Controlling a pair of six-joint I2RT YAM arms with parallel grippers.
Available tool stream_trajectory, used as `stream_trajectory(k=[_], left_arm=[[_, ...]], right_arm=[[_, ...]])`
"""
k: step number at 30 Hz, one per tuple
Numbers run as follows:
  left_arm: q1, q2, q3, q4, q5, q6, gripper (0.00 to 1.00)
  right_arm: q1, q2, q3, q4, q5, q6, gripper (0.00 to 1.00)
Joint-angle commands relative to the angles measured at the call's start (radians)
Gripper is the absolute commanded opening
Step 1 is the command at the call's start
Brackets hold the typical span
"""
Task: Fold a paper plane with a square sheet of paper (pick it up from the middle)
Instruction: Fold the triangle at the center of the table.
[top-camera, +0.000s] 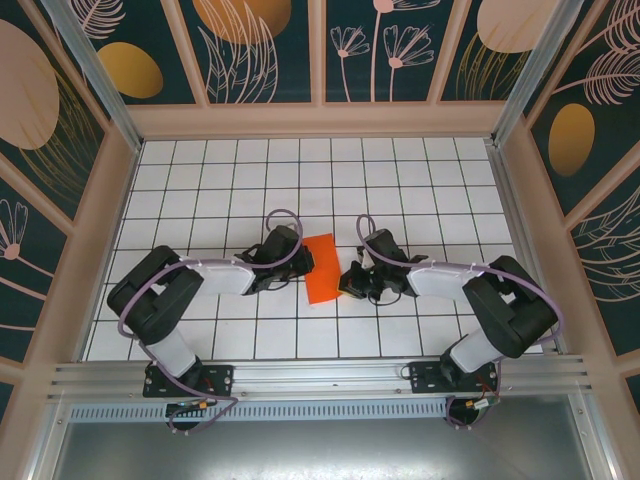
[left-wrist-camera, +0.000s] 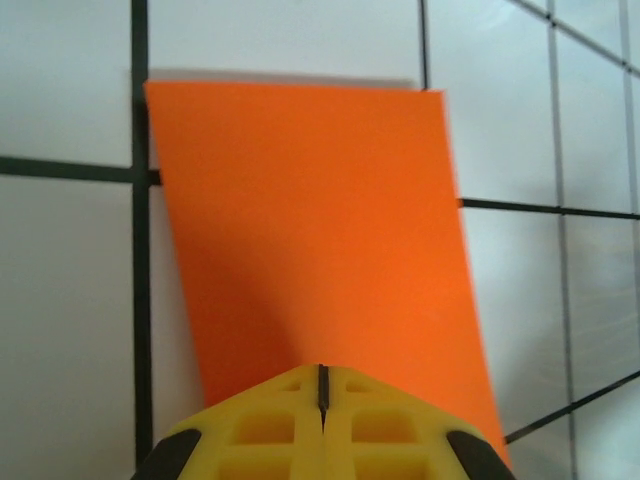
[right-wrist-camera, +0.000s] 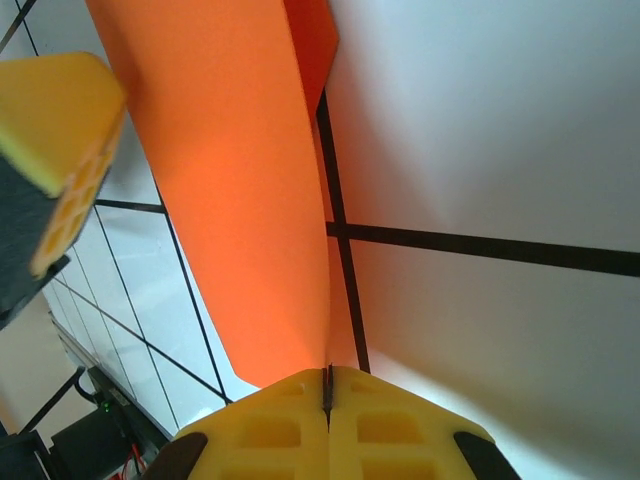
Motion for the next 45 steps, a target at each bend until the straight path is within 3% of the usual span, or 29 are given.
stream_trajectory(k=[1, 4, 17, 21, 25, 45], left_arm=[[0.008, 0.045, 0.036, -0.032, -0.004, 0.026, 0.03], [0.009, 0.063, 0.037, -0.035, 0.003, 0.028, 0.02], [0.008, 0.081, 0.026, -0.042, 0.006, 0.028, 0.00], [0.009, 0.086, 0.028, -0.041, 0.009, 0.031, 0.00], [0.009, 0.094, 0.027, -0.039, 0.013, 0.028, 0.00], [0.056, -0.005, 0.114, -0.074, 0.014, 0.065, 0.06]], right_arm=[[-0.010, -0.019, -0.014, -0.001, -0.025, 0.006, 0.06], [-0.013, -0.030, -0.019, -0.002, -0.022, 0.015, 0.11], [-0.015, -0.069, -0.028, -0.041, -0.011, 0.012, 0.13], [-0.015, -0.065, -0.023, -0.028, -0.028, 0.014, 0.05], [-0.014, -0.068, -0.008, 0.029, -0.048, 0.023, 0.04], [0.005, 0.147, 0.140, 0.127, -0.013, 0.051, 0.04]])
